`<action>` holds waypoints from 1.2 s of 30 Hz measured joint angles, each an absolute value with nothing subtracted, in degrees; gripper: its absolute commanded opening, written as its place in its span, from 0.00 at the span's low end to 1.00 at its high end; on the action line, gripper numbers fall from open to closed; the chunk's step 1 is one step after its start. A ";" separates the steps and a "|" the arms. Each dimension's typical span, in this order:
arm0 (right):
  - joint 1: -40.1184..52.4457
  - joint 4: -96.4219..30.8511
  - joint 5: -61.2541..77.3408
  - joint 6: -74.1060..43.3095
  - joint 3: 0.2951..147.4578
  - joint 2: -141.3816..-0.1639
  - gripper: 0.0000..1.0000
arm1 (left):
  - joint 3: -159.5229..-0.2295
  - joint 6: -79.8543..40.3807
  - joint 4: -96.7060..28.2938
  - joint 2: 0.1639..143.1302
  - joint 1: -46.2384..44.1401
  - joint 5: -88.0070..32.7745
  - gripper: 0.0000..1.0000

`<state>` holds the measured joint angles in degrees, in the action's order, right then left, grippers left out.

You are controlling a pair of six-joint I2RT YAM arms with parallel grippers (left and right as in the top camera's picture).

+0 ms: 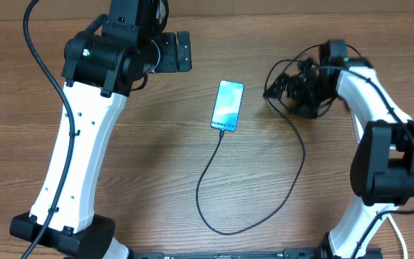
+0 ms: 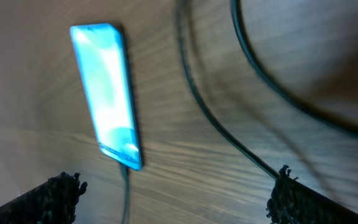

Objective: Plug charger to phone and switch on socket
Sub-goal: 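Move the right gripper right toward the white power strip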

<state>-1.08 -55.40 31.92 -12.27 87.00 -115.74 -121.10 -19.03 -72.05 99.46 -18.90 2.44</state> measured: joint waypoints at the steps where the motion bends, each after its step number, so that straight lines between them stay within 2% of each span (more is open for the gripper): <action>1: -1.08 -56.23 30.98 -12.21 89.10 -114.96 1.00 | -121.10 -19.03 -72.05 99.46 -18.90 2.44 1.00; 6: -1.08 -62.00 26.65 -12.60 99.92 -111.98 1.00 | -121.10 -19.03 -72.05 99.46 -18.90 2.44 1.00; 12: -1.30 -65.14 7.49 -16.95 110.08 -109.25 1.00 | -121.10 -19.03 -72.05 99.46 -18.90 2.44 1.00; 18: -4.71 -64.82 -10.85 -19.46 111.37 -109.08 1.00 | -121.10 -19.03 -72.05 99.46 -18.90 2.44 1.00; 21: -8.34 -64.66 -14.28 -21.74 111.37 -109.08 1.00 | -121.10 -19.03 -72.05 99.46 -18.90 2.44 1.00; 24: -13.54 -63.68 -11.40 -23.07 111.37 -109.08 1.00 | -121.10 -19.03 -72.05 99.46 -18.90 2.44 1.00; 30: -26.57 -60.10 8.29 -19.94 111.33 -109.08 1.00 | -121.10 -19.03 -72.05 99.46 -18.90 2.44 1.00; 36: -32.86 -61.82 20.32 -15.66 111.31 -109.84 1.00 | -121.10 -19.03 -72.05 99.46 -18.90 2.44 1.00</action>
